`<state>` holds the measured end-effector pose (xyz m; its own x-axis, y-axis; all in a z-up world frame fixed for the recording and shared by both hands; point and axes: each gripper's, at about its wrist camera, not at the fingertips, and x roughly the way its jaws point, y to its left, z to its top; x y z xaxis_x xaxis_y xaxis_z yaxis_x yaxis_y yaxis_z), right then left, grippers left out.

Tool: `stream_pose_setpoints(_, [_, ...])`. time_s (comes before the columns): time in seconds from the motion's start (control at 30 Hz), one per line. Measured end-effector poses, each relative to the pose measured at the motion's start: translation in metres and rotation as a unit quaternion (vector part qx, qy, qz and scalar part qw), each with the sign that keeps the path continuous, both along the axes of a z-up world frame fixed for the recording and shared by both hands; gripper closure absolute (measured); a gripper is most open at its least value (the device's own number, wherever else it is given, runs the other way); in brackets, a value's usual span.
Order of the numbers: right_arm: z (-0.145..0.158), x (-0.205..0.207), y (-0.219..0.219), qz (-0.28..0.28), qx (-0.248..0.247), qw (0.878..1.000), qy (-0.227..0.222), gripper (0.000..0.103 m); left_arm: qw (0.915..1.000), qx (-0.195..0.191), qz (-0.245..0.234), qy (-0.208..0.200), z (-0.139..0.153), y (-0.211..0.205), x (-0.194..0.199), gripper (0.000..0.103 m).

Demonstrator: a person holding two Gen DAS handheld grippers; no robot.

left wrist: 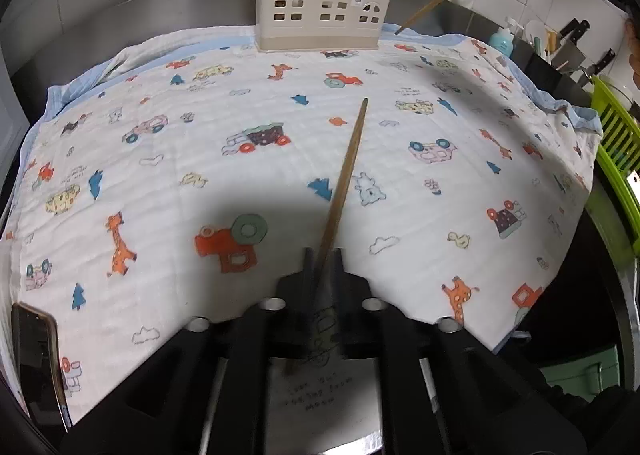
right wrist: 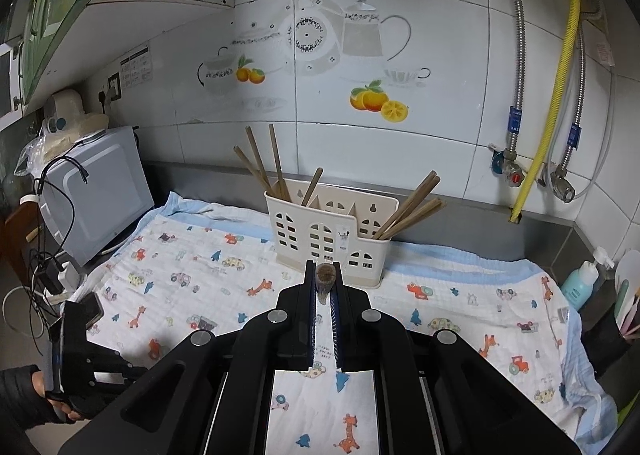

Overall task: Organize utensils
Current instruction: 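Lower both chopsticks into the beige holder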

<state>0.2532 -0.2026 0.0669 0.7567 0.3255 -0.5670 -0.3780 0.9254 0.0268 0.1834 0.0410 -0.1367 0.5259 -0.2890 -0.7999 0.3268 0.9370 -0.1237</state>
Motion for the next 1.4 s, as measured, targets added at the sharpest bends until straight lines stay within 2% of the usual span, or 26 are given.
stream_pose_setpoints(0.03, [0.000, 0.000, 0.001, 0.000, 0.000, 1.000, 0.001, 0.097, 1.0000, 0.003, 0.003, -0.003, -0.001, 0.001, -0.001, 0.055])
stream_pose_setpoints(0.1, [0.000, -0.001, 0.002, 0.000, -0.001, 1.000, 0.001, 0.097, 1.0000, 0.004, 0.000, -0.001, -0.004, 0.002, -0.002, 0.056])
stream_pose_setpoints(0.2, [0.000, -0.001, 0.003, 0.000, -0.002, 1.000, 0.001, 0.097, 1.0000, 0.005, 0.004, -0.003, -0.006, 0.002, -0.003, 0.060])
stream_pose_setpoints(0.43, [0.002, -0.002, 0.004, 0.001, -0.003, 1.000, 0.000, 0.097, 0.9999, 0.011, -0.006, -0.006, -0.005, -0.002, -0.003, 0.080])
stream_pose_setpoints(0.6, [0.002, -0.001, 0.004, 0.002, -0.006, 1.000, -0.001, 0.097, 0.9994, 0.029, -0.014, -0.011, -0.005, -0.005, -0.003, 0.086])
stream_pose_setpoints(0.8, [0.001, 0.000, 0.005, 0.001, -0.002, 1.000, 0.001, 0.097, 0.9974, 0.065, -0.026, -0.018, -0.007, -0.015, -0.004, 0.087])
stream_pose_setpoints(0.9, [0.001, 0.000, 0.007, 0.002, -0.001, 1.000, 0.002, 0.097, 0.9968, 0.075, -0.029, -0.008, -0.005, -0.020, 0.000, 0.094])
stream_pose_setpoints(0.97, [0.001, -0.001, 0.007, 0.003, 0.001, 1.000, 0.001, 0.097, 0.9965, 0.079, -0.028, -0.003, -0.004, -0.022, 0.001, 0.095])
stream_pose_setpoints(1.17, [0.006, -0.002, 0.002, 0.002, 0.007, 1.000, -0.005, 0.097, 0.9994, 0.026, -0.018, 0.015, 0.008, -0.018, 0.006, 0.098])
stream_pose_setpoints(1.4, [0.009, 0.000, -0.004, -0.003, 0.016, 1.000, -0.010, 0.097, 0.9991, -0.033, -0.009, -0.023, 0.049, -0.014, 0.008, 0.098])
